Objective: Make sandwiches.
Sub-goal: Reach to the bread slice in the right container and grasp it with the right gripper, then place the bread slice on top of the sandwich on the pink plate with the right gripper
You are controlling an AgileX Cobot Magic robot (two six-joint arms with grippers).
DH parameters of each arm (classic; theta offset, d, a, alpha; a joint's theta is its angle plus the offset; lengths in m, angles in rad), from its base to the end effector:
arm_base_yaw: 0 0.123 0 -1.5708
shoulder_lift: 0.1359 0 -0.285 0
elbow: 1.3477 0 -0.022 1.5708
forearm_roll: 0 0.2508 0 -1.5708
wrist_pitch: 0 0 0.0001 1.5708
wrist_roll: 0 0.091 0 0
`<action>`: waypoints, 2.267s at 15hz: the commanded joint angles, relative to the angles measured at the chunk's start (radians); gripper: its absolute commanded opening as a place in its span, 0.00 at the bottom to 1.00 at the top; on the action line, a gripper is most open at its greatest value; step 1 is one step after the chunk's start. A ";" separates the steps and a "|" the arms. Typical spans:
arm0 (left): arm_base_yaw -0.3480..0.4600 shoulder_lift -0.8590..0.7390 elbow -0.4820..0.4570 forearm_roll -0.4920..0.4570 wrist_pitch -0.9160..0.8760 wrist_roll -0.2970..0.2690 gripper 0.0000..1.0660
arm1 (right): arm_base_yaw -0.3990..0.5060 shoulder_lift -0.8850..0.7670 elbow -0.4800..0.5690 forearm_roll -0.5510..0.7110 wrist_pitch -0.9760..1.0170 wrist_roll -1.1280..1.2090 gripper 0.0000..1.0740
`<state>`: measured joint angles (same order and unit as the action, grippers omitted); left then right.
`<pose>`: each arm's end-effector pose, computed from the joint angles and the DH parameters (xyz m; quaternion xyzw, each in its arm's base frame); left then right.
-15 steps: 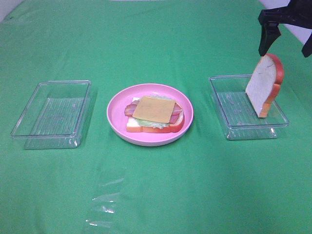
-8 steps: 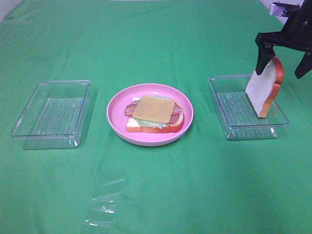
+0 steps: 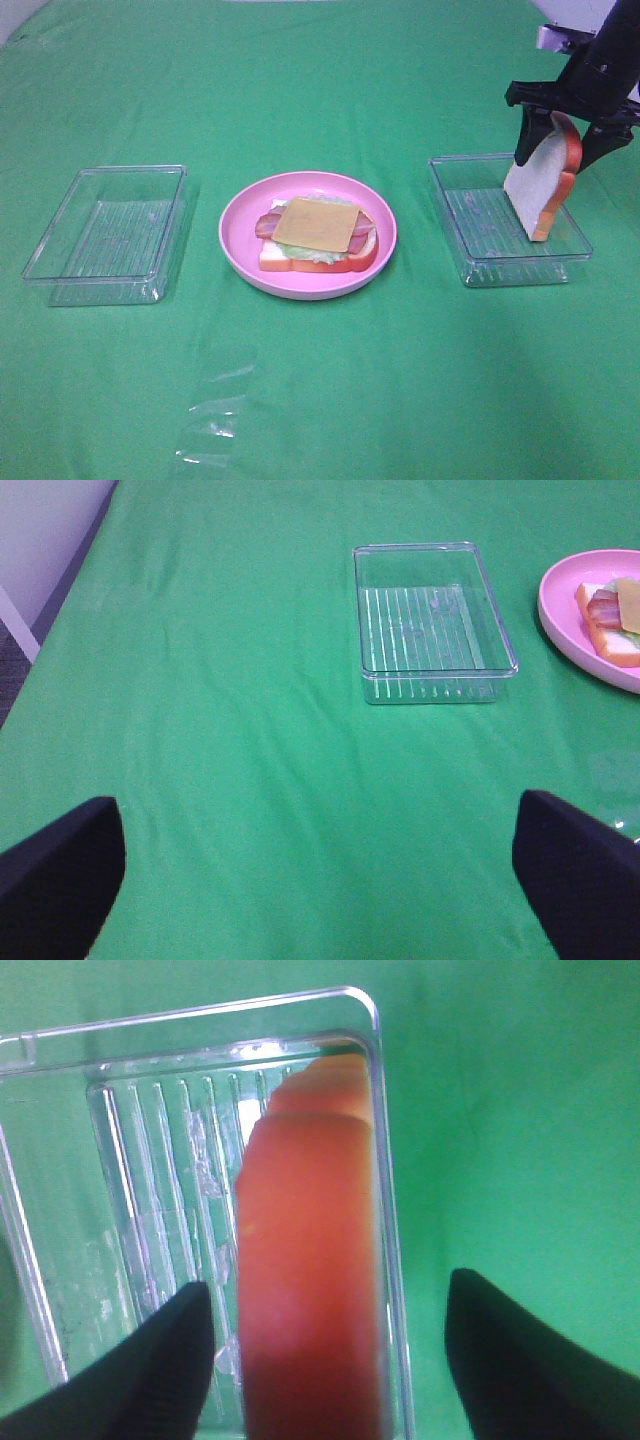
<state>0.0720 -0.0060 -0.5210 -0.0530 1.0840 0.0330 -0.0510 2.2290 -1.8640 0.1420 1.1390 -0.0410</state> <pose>-0.0090 -0.0049 0.2812 -0.0149 0.8518 0.0010 0.5236 0.4646 -0.0120 0.1860 0.0296 0.9944 0.0629 0.0797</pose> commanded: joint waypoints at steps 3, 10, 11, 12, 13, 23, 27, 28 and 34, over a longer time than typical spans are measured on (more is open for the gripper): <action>-0.004 -0.017 0.004 0.003 -0.007 -0.006 0.92 | -0.003 0.006 -0.013 0.005 0.004 0.004 0.23; -0.004 -0.017 0.004 0.003 -0.007 -0.006 0.92 | -0.003 0.005 -0.013 0.003 0.004 0.003 0.18; -0.004 -0.017 0.004 0.003 -0.007 -0.006 0.92 | -0.003 0.005 -0.013 0.002 0.007 0.002 0.16; -0.004 -0.017 0.004 0.003 -0.007 -0.006 0.92 | -0.003 0.004 -0.013 0.000 0.009 0.002 0.06; -0.004 -0.017 0.004 0.003 -0.007 -0.006 0.92 | -0.003 -0.004 -0.013 -0.009 0.009 0.002 0.00; -0.004 -0.017 0.004 0.003 -0.007 -0.006 0.92 | -0.003 -0.114 -0.013 0.023 0.162 0.021 0.00; -0.004 -0.017 0.004 0.003 -0.007 -0.006 0.92 | -0.003 -0.240 -0.007 0.177 0.135 -0.055 0.00; -0.004 -0.017 0.004 0.003 -0.007 -0.006 0.92 | -0.003 -0.259 0.003 0.219 0.123 -0.069 0.00; -0.004 -0.017 0.004 0.003 -0.007 -0.006 0.92 | 0.006 -0.439 0.448 0.862 -0.040 -0.357 0.00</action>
<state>0.0720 -0.0060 -0.5210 -0.0530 1.0840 0.0330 -0.0430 1.8000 -1.4280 0.9480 1.1140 -0.3630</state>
